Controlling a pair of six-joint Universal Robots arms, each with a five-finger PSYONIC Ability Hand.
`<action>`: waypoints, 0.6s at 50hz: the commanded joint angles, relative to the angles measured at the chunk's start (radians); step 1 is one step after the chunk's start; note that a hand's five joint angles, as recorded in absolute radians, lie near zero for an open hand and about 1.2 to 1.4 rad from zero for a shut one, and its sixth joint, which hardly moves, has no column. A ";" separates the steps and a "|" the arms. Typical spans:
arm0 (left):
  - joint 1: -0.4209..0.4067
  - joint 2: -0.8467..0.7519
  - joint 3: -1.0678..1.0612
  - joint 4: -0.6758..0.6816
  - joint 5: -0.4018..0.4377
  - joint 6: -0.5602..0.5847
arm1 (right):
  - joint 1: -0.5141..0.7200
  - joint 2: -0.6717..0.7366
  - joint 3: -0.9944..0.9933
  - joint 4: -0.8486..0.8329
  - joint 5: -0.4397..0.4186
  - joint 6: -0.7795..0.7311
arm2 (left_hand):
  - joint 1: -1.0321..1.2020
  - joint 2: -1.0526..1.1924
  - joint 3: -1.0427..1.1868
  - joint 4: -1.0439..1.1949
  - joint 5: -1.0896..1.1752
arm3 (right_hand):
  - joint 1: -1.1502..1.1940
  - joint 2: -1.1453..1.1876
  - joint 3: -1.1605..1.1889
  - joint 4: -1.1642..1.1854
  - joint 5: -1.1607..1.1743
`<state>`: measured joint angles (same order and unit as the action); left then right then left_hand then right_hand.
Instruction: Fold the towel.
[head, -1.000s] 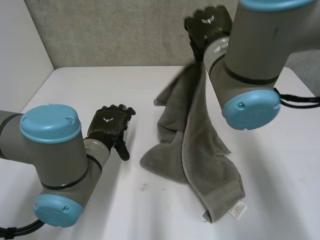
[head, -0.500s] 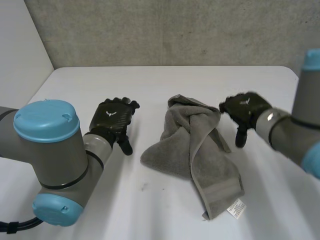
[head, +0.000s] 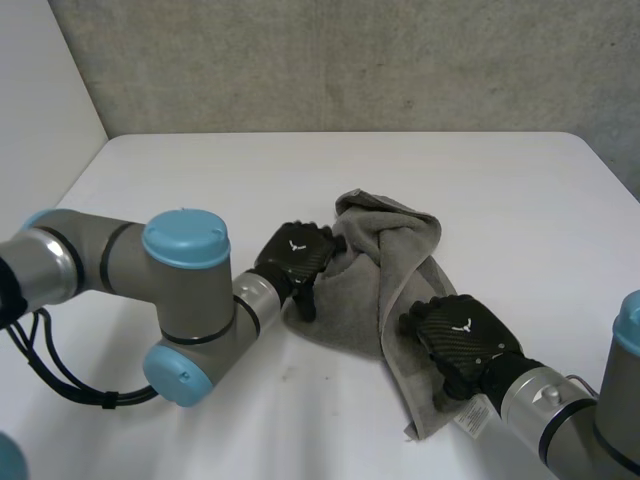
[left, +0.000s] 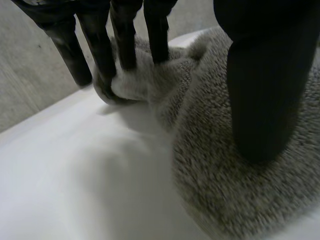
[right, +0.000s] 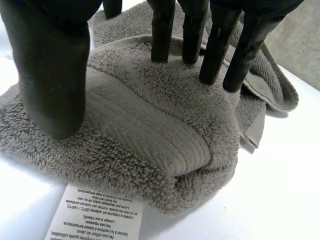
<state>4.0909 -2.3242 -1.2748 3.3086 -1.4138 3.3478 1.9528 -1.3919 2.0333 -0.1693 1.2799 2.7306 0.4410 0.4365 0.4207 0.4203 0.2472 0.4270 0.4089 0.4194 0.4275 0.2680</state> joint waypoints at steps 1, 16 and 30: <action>-0.012 -0.032 0.011 0.000 -0.017 -0.005 | 0.008 0.042 -0.015 -0.035 0.012 -0.005 | 0.883 0.887 0.903 0.903 0.902 | 0.674 0.692 0.681 0.673 0.658; -0.021 0.371 -0.205 -0.207 -0.251 -0.140 | -0.048 -0.062 -0.367 0.014 0.007 -0.002 | 0.955 0.960 0.976 0.976 0.975 | 0.969 0.987 0.977 0.969 0.954; -0.190 0.559 -0.531 -0.277 -0.044 -0.355 | -0.035 0.183 -0.541 0.289 -0.074 -0.009 | 0.501 0.505 0.521 0.521 0.520 | 0.969 0.987 0.977 0.969 0.954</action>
<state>3.9833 -1.7586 -1.7266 3.0291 -1.5492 3.0520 1.9105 -1.2896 1.4879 0.0385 1.2151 2.7258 1.1568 1.1385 1.1391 1.1389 0.9898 1.3296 1.3335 1.3300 1.3421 1.1614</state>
